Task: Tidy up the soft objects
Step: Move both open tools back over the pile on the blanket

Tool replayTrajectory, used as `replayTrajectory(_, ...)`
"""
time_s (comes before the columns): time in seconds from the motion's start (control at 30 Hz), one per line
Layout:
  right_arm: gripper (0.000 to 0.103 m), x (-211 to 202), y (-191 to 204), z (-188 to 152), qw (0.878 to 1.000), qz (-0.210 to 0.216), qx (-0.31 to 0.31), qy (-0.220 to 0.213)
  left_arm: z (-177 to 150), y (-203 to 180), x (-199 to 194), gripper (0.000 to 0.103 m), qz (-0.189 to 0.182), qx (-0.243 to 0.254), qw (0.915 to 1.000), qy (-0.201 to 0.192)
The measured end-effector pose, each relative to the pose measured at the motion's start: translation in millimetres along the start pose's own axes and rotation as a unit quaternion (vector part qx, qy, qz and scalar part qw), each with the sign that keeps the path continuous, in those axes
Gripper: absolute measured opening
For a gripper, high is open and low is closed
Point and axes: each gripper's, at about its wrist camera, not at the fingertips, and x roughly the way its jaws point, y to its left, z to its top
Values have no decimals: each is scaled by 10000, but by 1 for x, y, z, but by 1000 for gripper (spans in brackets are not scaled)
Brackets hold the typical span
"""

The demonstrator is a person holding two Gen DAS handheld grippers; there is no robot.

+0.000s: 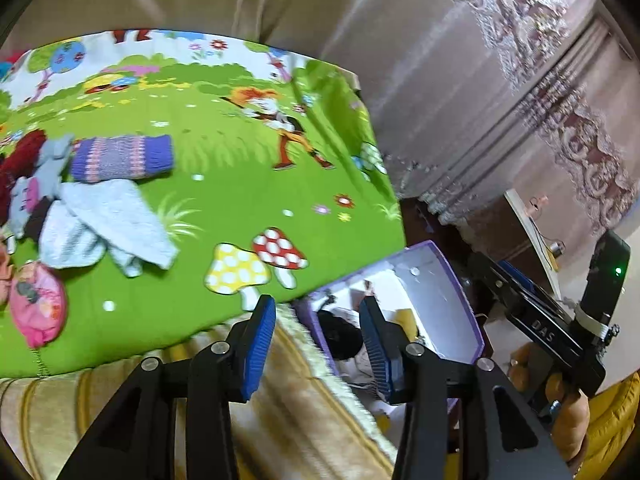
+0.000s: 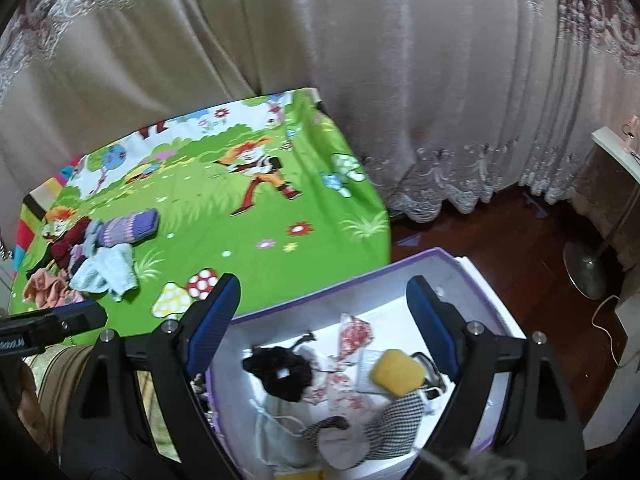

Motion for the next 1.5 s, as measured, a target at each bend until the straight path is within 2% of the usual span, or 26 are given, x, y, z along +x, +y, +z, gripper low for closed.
replayTrajectory(0.27, 87, 5, 41, 1, 9989, 374, -260, 108, 4, 55, -19, 48, 375, -275, 9989, -72)
replayTrajectory(0.43, 87, 11, 73, 0, 9964, 663, -467, 240, 2, 88, -33, 53, 721, -388, 9966, -91)
replayTrajectory(0.57, 87, 14, 94, 0, 9942, 834, -610, 294, -4, 110, -42, 55, 958, -400, 9946, -2)
replayTrajectory(0.9, 87, 23, 142, 1, 9869, 1231, -973, 375, -9, 162, -55, 68, 1346, -712, 9880, 243)
replayTrajectory(1.23, 87, 57, 194, -5, 9754, 1609, -1312, 738, -4, 186, -32, 77, 1639, -749, 9807, 754)
replayTrajectory(1.5, 87, 78, 225, -11, 9652, 1737, -1694, 978, 4, 199, -9, 77, 1877, -814, 9734, 1033)
